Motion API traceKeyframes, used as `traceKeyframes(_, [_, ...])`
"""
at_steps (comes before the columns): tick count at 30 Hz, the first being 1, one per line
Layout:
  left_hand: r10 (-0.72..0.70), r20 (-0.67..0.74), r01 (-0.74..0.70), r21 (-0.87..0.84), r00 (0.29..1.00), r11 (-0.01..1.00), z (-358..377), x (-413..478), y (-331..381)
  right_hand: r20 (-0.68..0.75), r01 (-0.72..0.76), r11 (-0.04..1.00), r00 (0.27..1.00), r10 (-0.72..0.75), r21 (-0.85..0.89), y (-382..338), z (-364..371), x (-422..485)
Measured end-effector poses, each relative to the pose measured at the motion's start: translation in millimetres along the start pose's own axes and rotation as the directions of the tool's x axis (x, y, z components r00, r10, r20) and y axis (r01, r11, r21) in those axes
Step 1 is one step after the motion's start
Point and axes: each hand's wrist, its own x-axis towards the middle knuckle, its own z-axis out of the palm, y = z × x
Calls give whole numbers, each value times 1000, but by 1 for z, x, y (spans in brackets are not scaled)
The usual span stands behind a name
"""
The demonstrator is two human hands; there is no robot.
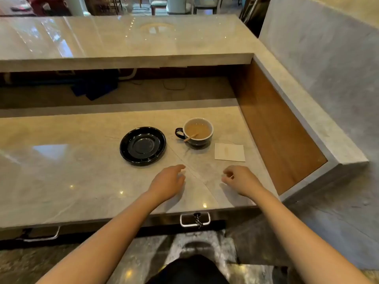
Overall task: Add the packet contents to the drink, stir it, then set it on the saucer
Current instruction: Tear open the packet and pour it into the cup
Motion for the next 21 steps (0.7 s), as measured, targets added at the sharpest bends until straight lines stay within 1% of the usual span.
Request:
traceKeyframes(3, [9, -104, -6, 23, 995, 1000, 6, -2, -6, -202, -74, 997, 977, 70, -14, 14, -1, 1])
traceKeyframes(6, [59, -120, -50, 81, 991, 996, 15, -1, -14, -291, -133, 986, 952, 100, -97, 27, 1, -3])
traceKeyframes(8, [92, -124, -75, 134, 988, 988, 18, 3, -20, -320, -153, 975, 943, 95, -163, 32, 2, -5])
traceKeyframes(10, [112, -115, -91, 174, 987, 980, 23, 6, -26, -318, -175, 964, 942, 106, -199, 38, 5, -3])
traceKeyframes(15, [175, -88, -144, 276, 981, 950, 24, 17, -38, -339, -187, 961, 934, 110, -205, 37, 9, -1])
traceKeyframes(18, [181, -103, -144, 296, 978, 944, 28, 23, -45, -367, -237, 947, 919, 146, -216, 40, 6, -1])
traceKeyframes(21, [179, -116, -137, 297, 977, 945, 32, 25, -49, -349, -267, 935, 920, 176, -232, 44, 3, -1])
